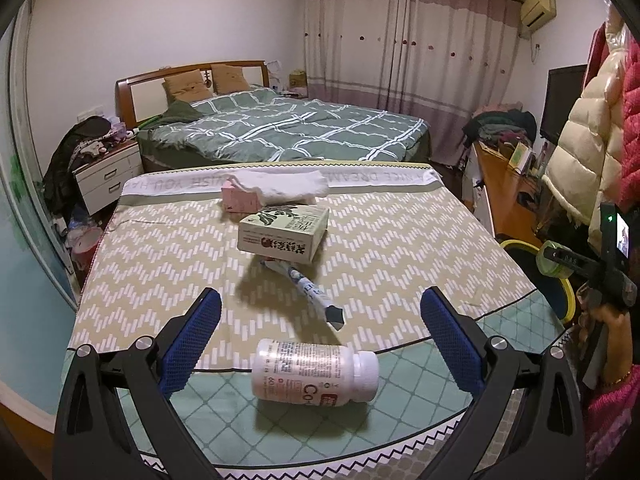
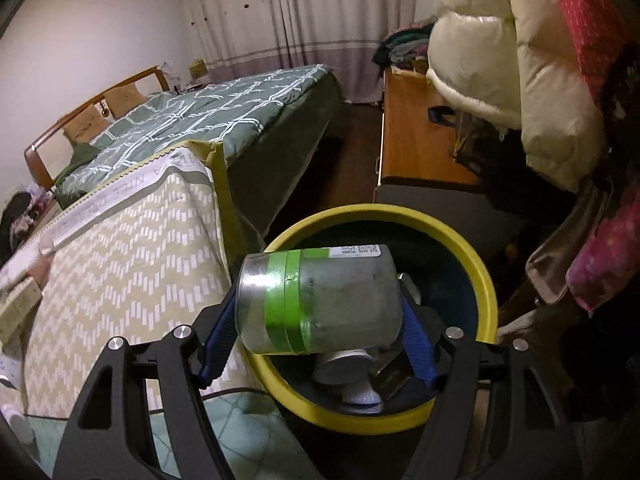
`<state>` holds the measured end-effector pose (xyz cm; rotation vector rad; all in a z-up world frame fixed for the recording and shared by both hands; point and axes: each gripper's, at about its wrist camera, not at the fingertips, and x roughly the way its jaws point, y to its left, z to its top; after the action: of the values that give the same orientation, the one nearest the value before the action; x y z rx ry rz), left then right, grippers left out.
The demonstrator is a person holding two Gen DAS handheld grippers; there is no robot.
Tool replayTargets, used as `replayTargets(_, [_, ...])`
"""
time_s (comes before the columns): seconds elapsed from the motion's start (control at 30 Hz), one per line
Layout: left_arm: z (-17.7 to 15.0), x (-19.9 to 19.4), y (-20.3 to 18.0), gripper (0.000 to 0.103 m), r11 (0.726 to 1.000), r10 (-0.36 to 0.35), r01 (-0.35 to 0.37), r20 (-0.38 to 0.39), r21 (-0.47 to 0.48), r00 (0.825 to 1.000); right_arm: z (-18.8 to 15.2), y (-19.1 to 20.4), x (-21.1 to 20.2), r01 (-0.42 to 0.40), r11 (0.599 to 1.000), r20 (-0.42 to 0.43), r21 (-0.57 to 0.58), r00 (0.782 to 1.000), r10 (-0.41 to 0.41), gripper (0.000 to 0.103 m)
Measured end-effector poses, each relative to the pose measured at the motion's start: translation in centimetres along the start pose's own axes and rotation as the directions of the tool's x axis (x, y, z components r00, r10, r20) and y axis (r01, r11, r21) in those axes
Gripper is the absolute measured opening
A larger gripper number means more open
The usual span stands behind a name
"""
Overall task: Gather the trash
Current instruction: 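Carry the jar over the yellow bin and open the right tool, then reach the left tool to the white supplement bottle and grasp it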
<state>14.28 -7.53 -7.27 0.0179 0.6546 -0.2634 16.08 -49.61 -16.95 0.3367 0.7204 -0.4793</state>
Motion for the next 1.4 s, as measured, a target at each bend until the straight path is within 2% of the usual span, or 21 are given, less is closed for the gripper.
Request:
replayTargets(0.23, [-0.1, 0.6, -0.1, 0.098, 1.0, -0.003, 0.003, -0.015, 0.004, 1.0, 0.3, -0.7, 0.7, 0.029, 0.999, -0.019, 0.046, 0.999, -0.028, 0.068])
replayTargets(0.3, [-0.2, 0.8, -0.1, 0.098, 1.0, -0.004, 0.004, -0.019, 0.004, 1.0, 0.3, -0.9, 0.7, 0.032, 0.998, -0.018, 0.055, 0.999, -0.031, 0.072])
replayTargets(0.6, [-0.5, 1.2, 0.1, 0.098, 1.0, -0.009, 0.009, -0.035, 0.002, 0.999, 0.3, -0.4, 0.4, 0.045, 0.998, -0.009, 0.033, 0.999, -0.045, 0.075])
replayTargets(1.0, [-2.7, 2.7, 0.2, 0.098, 0.998, -0.03, 0.038, -0.128, 0.058, 0.991, 0.4, -0.6, 0.5, 0.045, 0.999, -0.009, 0.028, 0.999, -0.044, 0.075])
replayTargets(1.23, [-3.7, 4.3, 0.9, 0.098, 0.997, -0.013, 0.026, -0.183, 0.073, 0.983, 0.4, -0.5, 0.5, 0.045, 0.999, -0.011, 0.02, 0.999, -0.044, 0.075])
replayTargets(1.4, [-4.1, 5.4, 1.2, 0.098, 0.996, -0.029, 0.048, -0.223, 0.077, 0.974, 0.3, -0.5, 0.5, 0.044, 0.999, -0.012, 0.019, 0.999, -0.044, 0.075])
